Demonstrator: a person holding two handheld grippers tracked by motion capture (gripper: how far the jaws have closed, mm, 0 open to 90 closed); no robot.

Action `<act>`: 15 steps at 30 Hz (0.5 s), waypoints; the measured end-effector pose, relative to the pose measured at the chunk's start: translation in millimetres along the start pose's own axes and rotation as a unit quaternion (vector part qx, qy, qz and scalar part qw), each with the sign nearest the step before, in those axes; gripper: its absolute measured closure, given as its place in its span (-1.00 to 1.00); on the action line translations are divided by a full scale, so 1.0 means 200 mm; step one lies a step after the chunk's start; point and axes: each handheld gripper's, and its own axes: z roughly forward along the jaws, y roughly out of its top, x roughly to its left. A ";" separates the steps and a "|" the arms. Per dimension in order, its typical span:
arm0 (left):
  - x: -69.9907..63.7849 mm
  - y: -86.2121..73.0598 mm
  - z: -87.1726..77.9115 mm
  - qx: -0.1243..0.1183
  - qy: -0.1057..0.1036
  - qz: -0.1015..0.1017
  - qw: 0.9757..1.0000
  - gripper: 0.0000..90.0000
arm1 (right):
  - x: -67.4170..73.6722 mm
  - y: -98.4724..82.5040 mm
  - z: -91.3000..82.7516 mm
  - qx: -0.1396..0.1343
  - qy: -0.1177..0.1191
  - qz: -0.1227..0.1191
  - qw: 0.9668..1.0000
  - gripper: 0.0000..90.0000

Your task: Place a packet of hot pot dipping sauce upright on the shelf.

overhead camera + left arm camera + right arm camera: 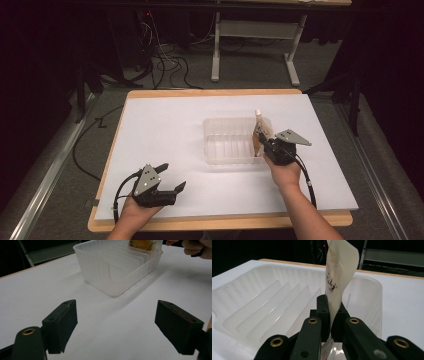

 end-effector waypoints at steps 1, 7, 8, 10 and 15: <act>0.00 0.00 0.00 0.000 0.000 0.000 1.000 -0.58 | 0.00 0.00 0.00 0.000 0.002 -0.001 1.000 0.92; 0.00 0.00 0.00 -0.001 0.002 -0.002 1.000 -0.58 | -0.01 0.01 0.00 0.009 0.013 0.005 1.000 0.74; 0.00 0.00 0.00 0.000 0.001 -0.002 1.000 -0.58 | 0.00 0.02 0.00 0.011 0.013 0.005 1.000 0.69; 0.00 0.00 0.00 0.003 0.000 0.001 1.000 -0.58 | -0.01 0.02 0.00 0.013 0.016 0.007 1.000 0.61; 0.00 0.00 0.00 0.001 0.000 -0.002 1.000 -0.58 | -0.02 0.03 -0.01 0.010 0.024 0.010 1.000 0.38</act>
